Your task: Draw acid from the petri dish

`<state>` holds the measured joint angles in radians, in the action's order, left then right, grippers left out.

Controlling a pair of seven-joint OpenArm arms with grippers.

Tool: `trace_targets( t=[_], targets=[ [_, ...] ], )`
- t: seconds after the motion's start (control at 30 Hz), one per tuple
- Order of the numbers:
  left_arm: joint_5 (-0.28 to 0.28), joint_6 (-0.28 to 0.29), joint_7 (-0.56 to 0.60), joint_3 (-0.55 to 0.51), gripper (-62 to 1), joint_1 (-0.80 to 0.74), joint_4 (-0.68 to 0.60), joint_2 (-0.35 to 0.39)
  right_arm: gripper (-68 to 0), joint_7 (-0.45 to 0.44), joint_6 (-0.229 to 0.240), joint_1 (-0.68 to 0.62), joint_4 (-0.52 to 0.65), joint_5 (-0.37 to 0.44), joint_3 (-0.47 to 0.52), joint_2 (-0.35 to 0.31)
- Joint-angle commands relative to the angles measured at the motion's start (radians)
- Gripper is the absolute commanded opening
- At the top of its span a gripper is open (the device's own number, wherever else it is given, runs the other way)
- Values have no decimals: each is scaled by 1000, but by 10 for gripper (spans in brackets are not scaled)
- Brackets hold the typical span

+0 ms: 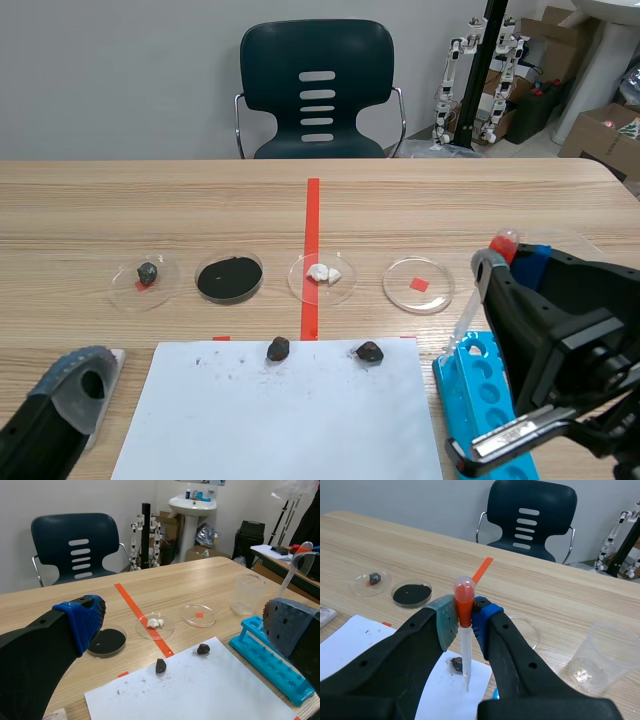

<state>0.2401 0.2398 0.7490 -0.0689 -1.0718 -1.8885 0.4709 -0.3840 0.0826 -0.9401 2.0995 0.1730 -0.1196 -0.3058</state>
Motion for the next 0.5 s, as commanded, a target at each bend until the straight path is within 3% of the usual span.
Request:
trace_targets(
  t=[0.0,0.47],
  targets=[
    [6,3,14,-1,14,-5,-19,-5,-590,-16,-3,6,22,6,3,-7],
    [6,3,14,-1,14,-5,-19,-5,-590,-50,-3,7,22,7,3,-7]
  ],
)
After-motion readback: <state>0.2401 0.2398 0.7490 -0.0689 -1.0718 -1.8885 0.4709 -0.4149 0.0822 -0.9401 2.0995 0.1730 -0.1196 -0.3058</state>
